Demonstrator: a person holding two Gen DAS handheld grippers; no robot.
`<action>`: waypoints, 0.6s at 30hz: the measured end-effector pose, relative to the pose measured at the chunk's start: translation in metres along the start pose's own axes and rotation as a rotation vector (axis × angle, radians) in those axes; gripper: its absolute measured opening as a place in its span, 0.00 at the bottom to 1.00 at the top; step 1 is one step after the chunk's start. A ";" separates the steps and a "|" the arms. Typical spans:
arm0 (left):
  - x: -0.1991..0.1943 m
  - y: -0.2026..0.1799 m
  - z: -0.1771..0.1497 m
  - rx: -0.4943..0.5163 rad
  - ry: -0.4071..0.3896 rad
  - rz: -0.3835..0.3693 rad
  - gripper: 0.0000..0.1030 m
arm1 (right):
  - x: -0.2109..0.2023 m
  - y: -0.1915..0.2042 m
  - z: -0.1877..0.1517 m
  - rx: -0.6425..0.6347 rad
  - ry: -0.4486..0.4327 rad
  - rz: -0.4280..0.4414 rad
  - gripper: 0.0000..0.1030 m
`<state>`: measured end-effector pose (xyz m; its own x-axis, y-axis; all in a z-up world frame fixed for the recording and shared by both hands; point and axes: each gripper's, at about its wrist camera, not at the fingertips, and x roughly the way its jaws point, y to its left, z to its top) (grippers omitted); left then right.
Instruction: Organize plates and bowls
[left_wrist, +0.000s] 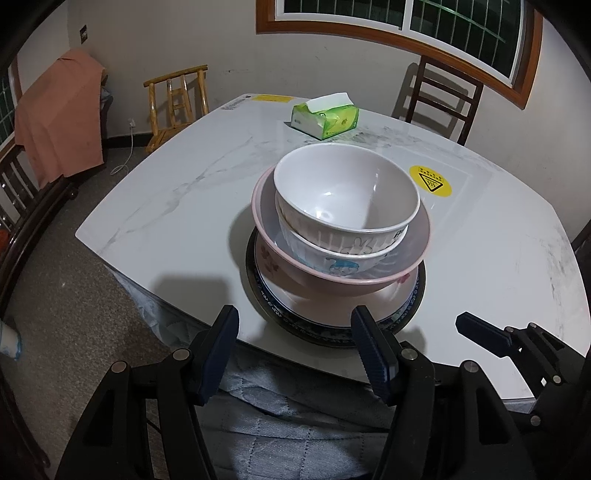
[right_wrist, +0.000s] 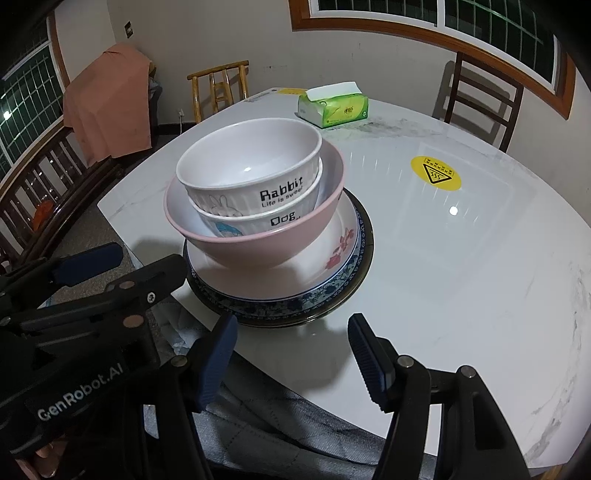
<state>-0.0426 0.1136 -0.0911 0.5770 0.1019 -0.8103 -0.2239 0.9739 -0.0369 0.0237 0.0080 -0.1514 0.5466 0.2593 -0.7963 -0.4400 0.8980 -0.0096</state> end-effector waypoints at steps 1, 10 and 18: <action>0.000 0.000 0.000 -0.001 0.000 -0.002 0.58 | 0.001 0.000 0.000 -0.002 0.002 0.002 0.62; 0.001 -0.001 0.000 -0.003 0.002 -0.002 0.58 | 0.002 0.000 0.003 0.002 0.007 -0.002 0.62; 0.005 0.001 0.001 -0.002 0.009 -0.003 0.58 | 0.005 0.000 0.002 0.002 0.020 0.005 0.62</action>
<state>-0.0391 0.1149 -0.0948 0.5704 0.0973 -0.8156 -0.2241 0.9737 -0.0406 0.0277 0.0099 -0.1542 0.5302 0.2572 -0.8079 -0.4415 0.8973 -0.0041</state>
